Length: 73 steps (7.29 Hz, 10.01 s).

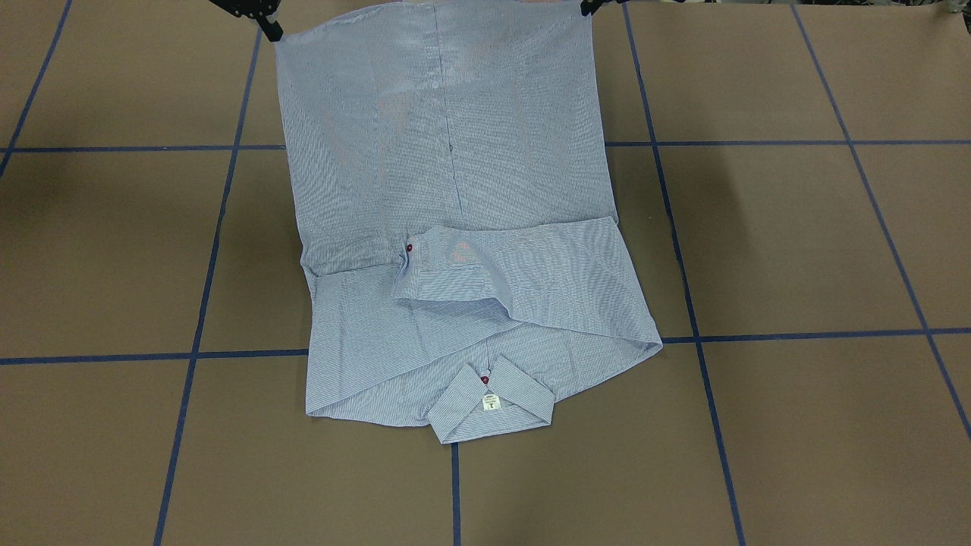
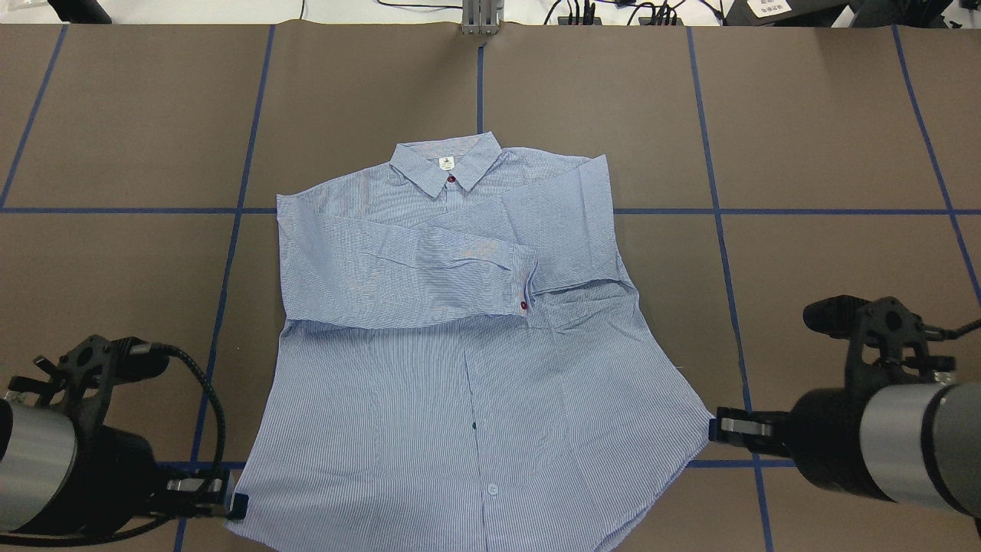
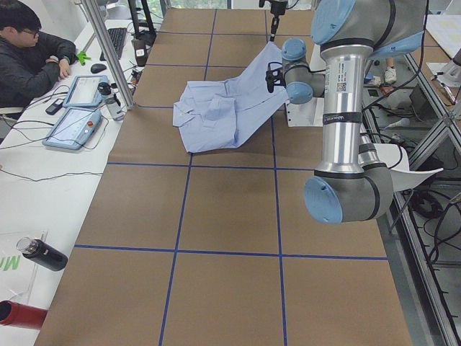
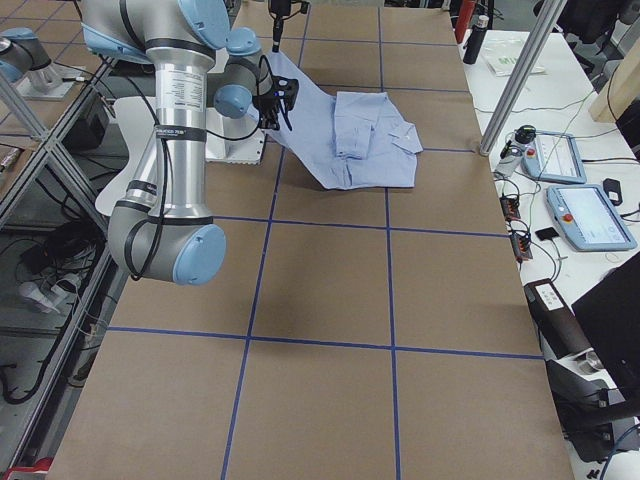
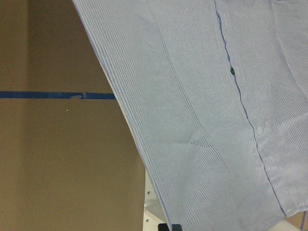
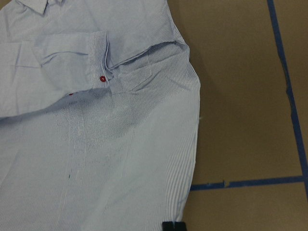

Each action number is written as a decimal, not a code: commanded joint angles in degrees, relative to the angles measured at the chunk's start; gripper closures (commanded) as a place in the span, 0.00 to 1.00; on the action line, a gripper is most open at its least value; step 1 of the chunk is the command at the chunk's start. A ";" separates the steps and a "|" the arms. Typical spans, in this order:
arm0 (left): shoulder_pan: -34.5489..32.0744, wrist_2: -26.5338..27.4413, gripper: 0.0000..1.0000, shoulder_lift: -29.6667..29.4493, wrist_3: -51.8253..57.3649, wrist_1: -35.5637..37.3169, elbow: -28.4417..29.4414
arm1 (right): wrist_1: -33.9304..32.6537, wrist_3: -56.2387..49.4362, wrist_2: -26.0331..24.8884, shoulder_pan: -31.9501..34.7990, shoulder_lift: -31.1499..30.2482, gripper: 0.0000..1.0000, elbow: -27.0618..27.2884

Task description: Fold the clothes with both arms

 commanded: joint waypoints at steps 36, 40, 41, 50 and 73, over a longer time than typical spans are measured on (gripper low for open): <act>-12.75 5.62 0.32 -11.62 18.34 -32.53 46.32 | 22.55 -23.38 19.08 32.16 30.31 0.00 -55.47; -12.48 5.53 0.78 -11.53 18.17 -32.53 46.24 | 22.64 -23.47 19.08 32.16 30.31 0.00 -55.47; -12.57 5.44 1.00 -10.92 18.17 -32.35 45.63 | 22.64 -23.38 19.08 32.07 30.31 0.00 -55.47; -34.09 8.76 1.00 -37.29 45.04 -28.92 84.46 | 22.64 -22.86 19.16 30.93 30.48 0.00 -54.42; -28.04 0.08 0.00 -25.42 27.83 -20.57 50.46 | 11.22 16.43 -6.85 4.92 41.29 0.26 -62.58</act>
